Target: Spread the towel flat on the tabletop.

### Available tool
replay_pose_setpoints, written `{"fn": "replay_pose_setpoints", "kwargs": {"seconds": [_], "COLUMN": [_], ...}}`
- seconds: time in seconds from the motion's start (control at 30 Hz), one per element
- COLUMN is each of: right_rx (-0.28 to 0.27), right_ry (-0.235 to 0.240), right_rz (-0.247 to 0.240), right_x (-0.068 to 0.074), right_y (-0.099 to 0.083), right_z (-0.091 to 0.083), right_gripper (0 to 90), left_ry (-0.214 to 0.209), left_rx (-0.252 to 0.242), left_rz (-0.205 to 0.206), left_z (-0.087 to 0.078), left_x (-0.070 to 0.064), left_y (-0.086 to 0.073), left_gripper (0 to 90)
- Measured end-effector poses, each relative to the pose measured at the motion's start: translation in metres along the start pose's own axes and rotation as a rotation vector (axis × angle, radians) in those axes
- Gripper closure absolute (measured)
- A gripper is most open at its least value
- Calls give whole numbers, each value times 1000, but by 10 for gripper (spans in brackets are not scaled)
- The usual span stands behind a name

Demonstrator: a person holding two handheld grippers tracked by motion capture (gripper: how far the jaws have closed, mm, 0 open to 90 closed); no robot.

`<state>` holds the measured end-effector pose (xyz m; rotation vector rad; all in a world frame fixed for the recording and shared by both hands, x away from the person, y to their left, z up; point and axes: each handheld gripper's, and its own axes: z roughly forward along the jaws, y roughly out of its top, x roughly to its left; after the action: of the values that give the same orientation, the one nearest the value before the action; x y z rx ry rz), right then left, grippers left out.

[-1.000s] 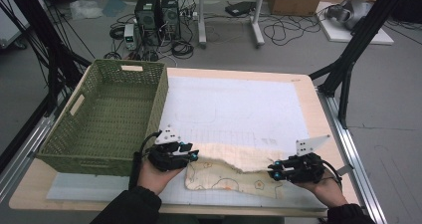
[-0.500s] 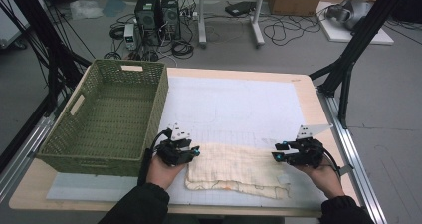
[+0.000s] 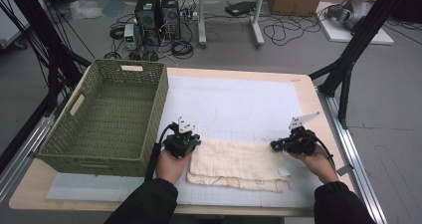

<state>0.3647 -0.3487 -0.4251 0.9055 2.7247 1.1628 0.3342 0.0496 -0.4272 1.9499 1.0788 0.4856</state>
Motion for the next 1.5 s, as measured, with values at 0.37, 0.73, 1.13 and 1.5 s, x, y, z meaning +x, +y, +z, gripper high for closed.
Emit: {"fn": "replay_pose_setpoints", "kwargs": {"seconds": [0.37, 0.73, 1.13, 1.5], "right_rx": [-100, -63, -25, -87], "right_ry": [-138, -66, -34, -48], "right_rz": [75, -7, -24, -59], "right_x": [-26, 17, 21, 34], "right_y": [21, -20, -30, -12], "right_z": [-8, -17, -4, -24], "right_gripper": [597, 664, 883, 888], "left_ry": [100, -68, -105, -107], "left_rx": [-40, 25, 126, 32], "left_rz": [-45, 46, 98, 49], "left_z": [14, -9, 3, -21], "left_x": [22, 4, -3, 5], "left_y": [27, -7, -14, -4], "left_gripper": [658, 659, 892, 894]}}
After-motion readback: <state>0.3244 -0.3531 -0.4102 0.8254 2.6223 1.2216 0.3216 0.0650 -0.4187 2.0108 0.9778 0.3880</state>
